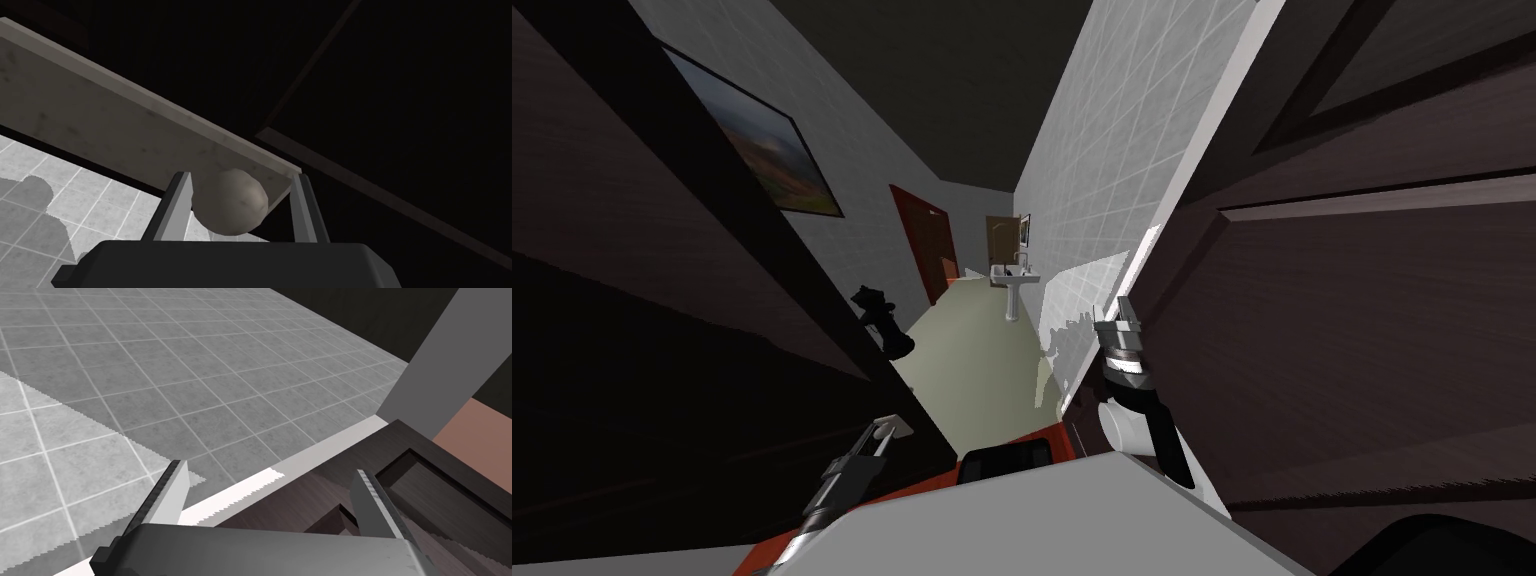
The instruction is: Pull the door open
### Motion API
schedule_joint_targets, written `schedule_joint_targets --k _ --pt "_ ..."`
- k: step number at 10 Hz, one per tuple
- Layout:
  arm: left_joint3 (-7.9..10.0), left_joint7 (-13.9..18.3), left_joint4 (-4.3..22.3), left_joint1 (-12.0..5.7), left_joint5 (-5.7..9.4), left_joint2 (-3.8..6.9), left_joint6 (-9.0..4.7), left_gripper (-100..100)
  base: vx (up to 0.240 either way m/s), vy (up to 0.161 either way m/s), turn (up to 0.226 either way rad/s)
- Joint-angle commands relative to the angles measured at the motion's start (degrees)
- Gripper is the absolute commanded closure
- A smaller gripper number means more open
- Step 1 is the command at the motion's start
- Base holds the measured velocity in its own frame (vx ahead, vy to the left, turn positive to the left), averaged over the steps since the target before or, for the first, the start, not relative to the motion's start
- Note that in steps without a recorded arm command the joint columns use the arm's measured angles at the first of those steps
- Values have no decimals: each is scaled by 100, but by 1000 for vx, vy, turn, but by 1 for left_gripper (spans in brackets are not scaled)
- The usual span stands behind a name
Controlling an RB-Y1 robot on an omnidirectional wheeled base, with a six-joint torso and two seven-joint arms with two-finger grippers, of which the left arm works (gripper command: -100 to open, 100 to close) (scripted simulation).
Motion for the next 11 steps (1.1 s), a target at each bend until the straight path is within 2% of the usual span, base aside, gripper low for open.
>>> schedule_joint_targets --k 1,3,4,6,7,8,9,10,11 --pt "11 224 -61 -8 95 73 -14 100 -40 20 -44" --pt "-87 588 -70 -9 277 100 71 100 -49 16 -72" --pt "-87 677 -70 -9 277 100 71 100 -53 20 -38" --pt "-185 1060 -79 -9 460 127 156 100 -39 22 -74" --pt "-185 1129 -79 -9 460 127 156 100 -46 12 -47" --pt "-238 1334 -84 -9 560 139 202 100 -48 17 -57" --pt "-238 1364 -84 -9 560 139 202 100 -40 15 -38" --pt "-292 1568 -89 -9 660 151 249 100 -41 5 -68" --pt "-292 1600 -89 -9 660 151 249 100 -39 8 -39"
